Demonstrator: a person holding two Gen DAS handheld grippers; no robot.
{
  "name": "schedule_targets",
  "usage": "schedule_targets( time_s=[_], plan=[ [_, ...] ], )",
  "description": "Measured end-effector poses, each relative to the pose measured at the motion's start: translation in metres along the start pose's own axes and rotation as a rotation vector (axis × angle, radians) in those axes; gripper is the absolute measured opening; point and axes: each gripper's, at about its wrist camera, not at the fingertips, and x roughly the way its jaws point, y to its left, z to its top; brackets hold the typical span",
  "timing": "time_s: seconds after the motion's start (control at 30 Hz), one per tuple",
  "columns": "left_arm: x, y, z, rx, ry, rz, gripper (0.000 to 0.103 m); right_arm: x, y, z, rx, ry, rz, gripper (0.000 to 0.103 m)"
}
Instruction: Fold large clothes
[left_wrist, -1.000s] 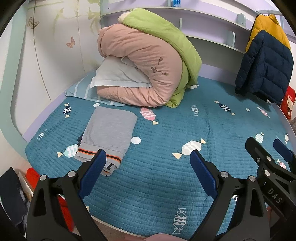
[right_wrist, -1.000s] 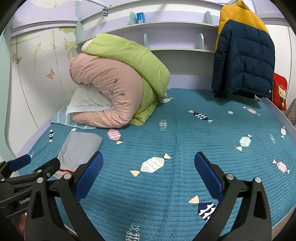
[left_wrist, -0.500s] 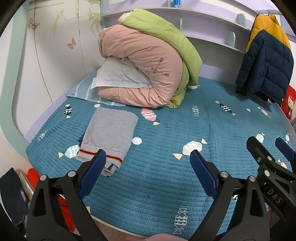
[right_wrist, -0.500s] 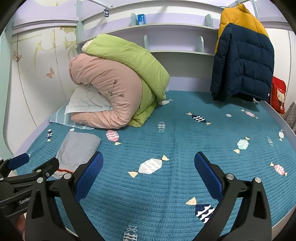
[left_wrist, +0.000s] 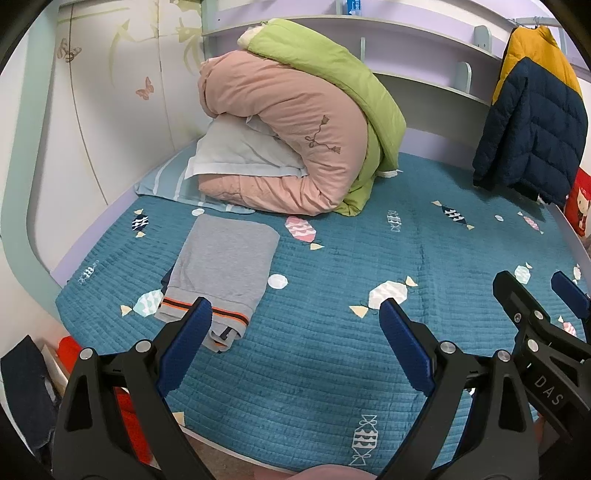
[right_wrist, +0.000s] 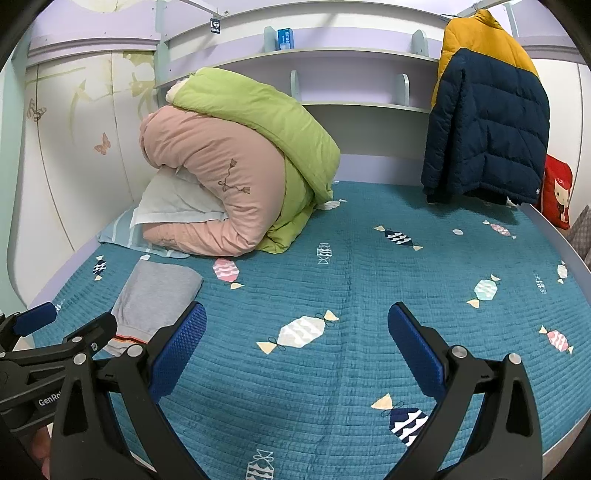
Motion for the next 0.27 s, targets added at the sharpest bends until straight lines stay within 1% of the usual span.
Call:
schedule_targets(
  time_s=[0.27],
  plan=[
    [-0.0002,-0.0015,0.0024,0.004,-0.007,0.003,0.092,0.0019,-0.0002,0.0,0.0,0.0,0.0,0.095]
  ],
)
